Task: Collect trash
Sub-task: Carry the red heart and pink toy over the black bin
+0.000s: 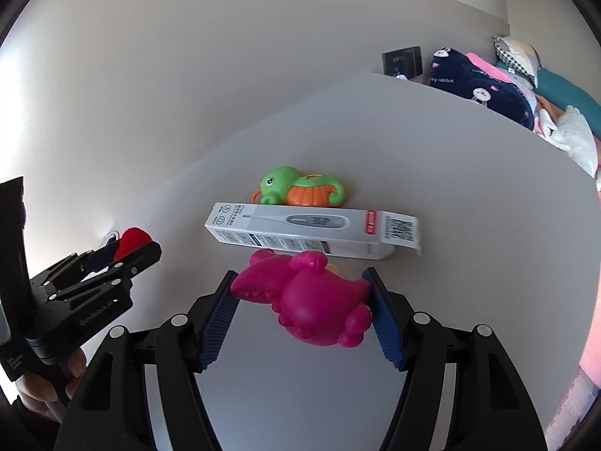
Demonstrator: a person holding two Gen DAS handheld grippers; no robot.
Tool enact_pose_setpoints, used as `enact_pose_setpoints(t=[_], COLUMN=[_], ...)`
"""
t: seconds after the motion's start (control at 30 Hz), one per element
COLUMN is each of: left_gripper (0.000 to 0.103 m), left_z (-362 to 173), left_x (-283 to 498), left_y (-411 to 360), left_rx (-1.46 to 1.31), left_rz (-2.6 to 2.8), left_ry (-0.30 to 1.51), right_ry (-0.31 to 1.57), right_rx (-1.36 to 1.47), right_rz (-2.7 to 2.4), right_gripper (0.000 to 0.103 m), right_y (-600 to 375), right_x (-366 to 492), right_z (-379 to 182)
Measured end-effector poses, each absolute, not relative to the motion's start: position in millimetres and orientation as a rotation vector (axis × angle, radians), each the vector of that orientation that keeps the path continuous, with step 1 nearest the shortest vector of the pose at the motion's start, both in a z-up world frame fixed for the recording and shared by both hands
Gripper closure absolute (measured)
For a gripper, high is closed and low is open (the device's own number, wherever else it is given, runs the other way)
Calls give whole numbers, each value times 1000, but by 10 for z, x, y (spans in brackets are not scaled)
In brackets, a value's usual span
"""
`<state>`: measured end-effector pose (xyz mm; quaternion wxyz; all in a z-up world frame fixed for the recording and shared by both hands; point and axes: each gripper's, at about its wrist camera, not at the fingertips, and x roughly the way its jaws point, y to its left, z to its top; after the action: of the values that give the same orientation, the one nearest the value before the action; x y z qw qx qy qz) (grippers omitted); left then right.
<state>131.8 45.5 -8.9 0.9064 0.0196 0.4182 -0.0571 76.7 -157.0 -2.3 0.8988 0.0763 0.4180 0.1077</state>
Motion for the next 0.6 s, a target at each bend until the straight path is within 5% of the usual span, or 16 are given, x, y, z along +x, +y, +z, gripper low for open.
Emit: enact_pose_setpoints(t=[0.6], left_gripper=[54], left_z=[140], left_x=[910], left_y=[-241], left_rx=[73], left_rz=[-216], left_ry=[824], right_ry=[818], right_rx=[193], right_rz=[155], right_gripper=[36], right_y=[-2201], right_x=[117], right_z=[203])
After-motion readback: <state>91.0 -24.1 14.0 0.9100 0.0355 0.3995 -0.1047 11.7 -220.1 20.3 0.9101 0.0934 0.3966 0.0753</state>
